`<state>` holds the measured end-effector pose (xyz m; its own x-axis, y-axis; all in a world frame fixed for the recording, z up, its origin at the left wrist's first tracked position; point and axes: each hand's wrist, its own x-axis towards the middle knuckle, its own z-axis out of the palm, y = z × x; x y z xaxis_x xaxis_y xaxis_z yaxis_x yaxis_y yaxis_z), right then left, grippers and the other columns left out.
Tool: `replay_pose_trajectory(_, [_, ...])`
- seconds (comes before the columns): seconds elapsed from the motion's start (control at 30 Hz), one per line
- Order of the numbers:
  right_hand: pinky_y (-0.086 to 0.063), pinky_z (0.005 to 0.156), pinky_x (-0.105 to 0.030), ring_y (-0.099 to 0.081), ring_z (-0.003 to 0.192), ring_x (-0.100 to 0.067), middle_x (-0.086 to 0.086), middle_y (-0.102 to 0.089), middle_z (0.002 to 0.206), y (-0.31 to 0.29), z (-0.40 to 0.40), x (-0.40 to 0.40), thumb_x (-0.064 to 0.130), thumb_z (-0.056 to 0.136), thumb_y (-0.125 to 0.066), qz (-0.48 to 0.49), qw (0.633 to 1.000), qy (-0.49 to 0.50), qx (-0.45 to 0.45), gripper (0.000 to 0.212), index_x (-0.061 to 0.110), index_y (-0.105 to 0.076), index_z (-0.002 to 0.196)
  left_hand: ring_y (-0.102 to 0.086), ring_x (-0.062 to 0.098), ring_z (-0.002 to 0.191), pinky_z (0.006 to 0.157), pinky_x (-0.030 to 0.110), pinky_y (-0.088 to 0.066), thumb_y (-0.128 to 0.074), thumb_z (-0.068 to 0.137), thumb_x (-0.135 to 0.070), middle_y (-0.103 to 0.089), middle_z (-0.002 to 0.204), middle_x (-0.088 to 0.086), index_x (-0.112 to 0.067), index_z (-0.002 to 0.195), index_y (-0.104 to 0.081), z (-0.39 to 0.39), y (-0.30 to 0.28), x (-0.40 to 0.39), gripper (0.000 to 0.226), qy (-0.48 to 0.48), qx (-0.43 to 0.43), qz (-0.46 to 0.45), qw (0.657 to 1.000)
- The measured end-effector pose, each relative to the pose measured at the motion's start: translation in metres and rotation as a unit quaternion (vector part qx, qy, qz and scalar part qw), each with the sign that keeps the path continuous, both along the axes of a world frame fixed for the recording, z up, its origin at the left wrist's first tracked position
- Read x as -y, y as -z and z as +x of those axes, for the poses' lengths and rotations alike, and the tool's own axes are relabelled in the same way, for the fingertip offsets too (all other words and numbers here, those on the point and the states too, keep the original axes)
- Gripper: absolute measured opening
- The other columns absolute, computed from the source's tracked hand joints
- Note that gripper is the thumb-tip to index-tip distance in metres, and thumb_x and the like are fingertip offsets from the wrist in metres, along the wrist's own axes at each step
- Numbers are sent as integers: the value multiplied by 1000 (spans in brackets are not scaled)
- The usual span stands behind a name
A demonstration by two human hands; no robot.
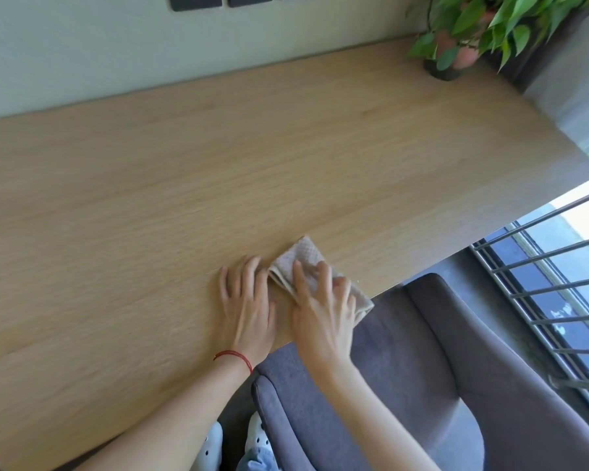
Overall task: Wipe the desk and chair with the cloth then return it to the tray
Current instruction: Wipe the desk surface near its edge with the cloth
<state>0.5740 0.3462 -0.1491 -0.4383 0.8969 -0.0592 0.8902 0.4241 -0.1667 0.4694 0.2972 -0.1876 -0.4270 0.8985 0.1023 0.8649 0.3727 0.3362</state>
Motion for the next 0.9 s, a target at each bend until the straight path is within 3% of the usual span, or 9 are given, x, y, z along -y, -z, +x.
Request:
replay_pose_trajectory(0.17, [-53, 53, -38, -56, 90, -31, -6, -59, 118, 0, 28, -12, 8, 77, -63, 19, 991, -128, -37, 57, 30, -54, 129, -45, 37, 125, 103, 54, -39, -37, 75, -9, -48, 134, 16, -4, 116, -55, 0, -4, 1, 45, -25, 94, 45, 994])
replay_pose_trajectory(0.27, [-53, 67, -49, -45, 102, -33, -9, -48, 126, 5, 48, -66, -2, 80, -53, 41, 999, 0, -35, 65, 32, -47, 135, -40, 36, 129, 104, 51, -40, -39, 76, -12, -46, 136, 16, -5, 121, -53, -2, -4, 3, 47, -22, 86, 24, 996])
replay_pose_trajectory(0.4, [-44, 61, -37, -46, 101, -33, -10, -48, 125, 9, 36, -90, 7, 88, -46, 65, 985, 145, -69, 50, 29, -52, 133, -39, 35, 132, 105, 51, -39, -42, 78, -12, -46, 138, 16, -6, 123, -54, -1, -6, 2, 47, -27, 83, 8, 996])
replay_pose_trajectory(0.5, [-31, 57, -29, -54, 89, -30, -7, -58, 117, 13, 10, -34, 8, 78, -59, 72, 995, 38, -60, 53, 30, -58, 126, -40, 37, 132, 106, 51, -38, -39, 76, 1, -49, 136, 18, -1, 109, -59, 1, -7, 3, 39, -24, 120, 49, 991])
replay_pose_trajectory(0.57, [-41, 55, -30, -55, 87, -27, -4, -59, 117, 20, 17, -2, 6, 73, -65, 56, 993, -69, -78, 60, 32, -57, 126, -42, 37, 132, 106, 49, -38, -38, 73, 17, -51, 134, 18, 1, 99, -61, -3, -7, 4, 38, -35, 169, 92, 981])
replay_pose_trajectory(0.67, [-48, 62, -41, -54, 88, -29, -4, -59, 118, 18, 60, -18, -2, 68, -66, 50, 983, -163, -66, 71, 34, -56, 129, -34, 29, 139, 113, 44, -32, -38, 77, 23, -44, 143, 14, 0, 120, -57, -16, -2, 15, 52, 8, 219, 90, 971])
replay_pose_trajectory(0.73, [-46, 73, -46, -51, 94, -33, -7, -56, 122, 13, 81, -51, -4, 72, -60, 49, 995, -73, -52, 69, 34, -56, 130, -27, 23, 142, 115, 43, -31, -35, 85, 16, -37, 148, 11, -5, 133, -49, -28, 0, 27, 54, 31, 228, 76, 970])
replay_pose_trajectory(0.83, [-46, 77, -44, -43, 103, -33, -8, -48, 129, 12, 71, -90, 2, 83, -50, 43, 989, 116, -76, 60, 34, -51, 134, -27, 27, 141, 111, 47, -34, -30, 89, -8, -39, 148, 11, -11, 136, -47, -37, 2, 47, 50, 25, 119, 54, 991])
replay_pose_trajectory(0.9, [-44, 78, -41, -44, 104, -34, -10, -47, 129, 13, 42, -77, 2, 82, -49, 58, 988, 127, -68, 60, 29, -50, 136, -31, 32, 138, 107, 55, -36, -31, 87, -16, -42, 146, 12, -14, 135, -49, -35, 1, 56, 51, 6, 54, 13, 998])
